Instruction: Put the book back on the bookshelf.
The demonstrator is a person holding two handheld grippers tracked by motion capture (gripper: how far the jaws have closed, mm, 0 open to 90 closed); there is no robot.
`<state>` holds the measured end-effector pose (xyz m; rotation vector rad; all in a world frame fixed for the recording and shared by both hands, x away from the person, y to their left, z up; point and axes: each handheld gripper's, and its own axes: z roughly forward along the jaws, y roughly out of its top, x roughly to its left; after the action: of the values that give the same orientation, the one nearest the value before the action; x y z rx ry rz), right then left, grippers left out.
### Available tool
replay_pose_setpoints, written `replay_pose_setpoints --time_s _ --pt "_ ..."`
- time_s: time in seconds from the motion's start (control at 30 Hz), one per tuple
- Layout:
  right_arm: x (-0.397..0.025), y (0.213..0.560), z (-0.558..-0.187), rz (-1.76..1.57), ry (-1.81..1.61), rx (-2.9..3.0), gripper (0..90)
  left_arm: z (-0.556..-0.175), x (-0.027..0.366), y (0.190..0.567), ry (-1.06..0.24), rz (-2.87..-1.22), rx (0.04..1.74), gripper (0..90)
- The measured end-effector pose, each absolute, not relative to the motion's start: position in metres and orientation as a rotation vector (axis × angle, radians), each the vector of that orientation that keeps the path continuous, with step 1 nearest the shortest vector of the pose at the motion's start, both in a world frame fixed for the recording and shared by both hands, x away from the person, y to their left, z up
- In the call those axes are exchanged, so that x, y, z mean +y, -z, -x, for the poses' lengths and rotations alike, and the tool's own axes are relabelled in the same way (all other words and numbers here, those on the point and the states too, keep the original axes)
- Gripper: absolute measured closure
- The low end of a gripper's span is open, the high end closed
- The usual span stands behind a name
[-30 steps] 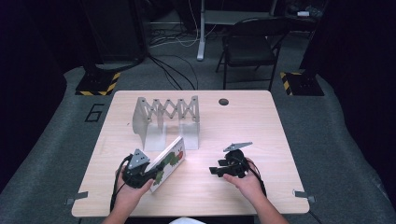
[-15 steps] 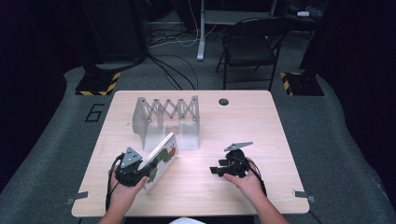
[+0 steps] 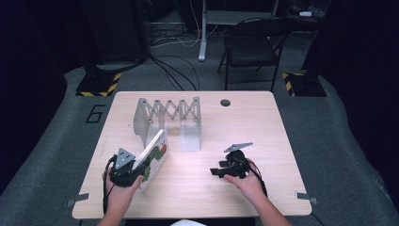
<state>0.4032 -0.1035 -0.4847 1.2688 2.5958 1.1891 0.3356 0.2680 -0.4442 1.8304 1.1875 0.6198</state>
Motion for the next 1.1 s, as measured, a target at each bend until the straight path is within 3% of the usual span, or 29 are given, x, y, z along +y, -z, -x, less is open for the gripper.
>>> replay_pose_setpoints --time_s 0.5,1.1 --pt "-0.103 0.485 -0.404 -1.279 -1.194 2.601 42.5 -0.340 0.281 0.446 -0.694 -1.737 1.333 76.0" --pt "-0.105 0.486 -0.404 -1.287 -1.202 2.595 42.5 -0.359 0.274 0.446 -0.735 -1.711 1.377 75.9"
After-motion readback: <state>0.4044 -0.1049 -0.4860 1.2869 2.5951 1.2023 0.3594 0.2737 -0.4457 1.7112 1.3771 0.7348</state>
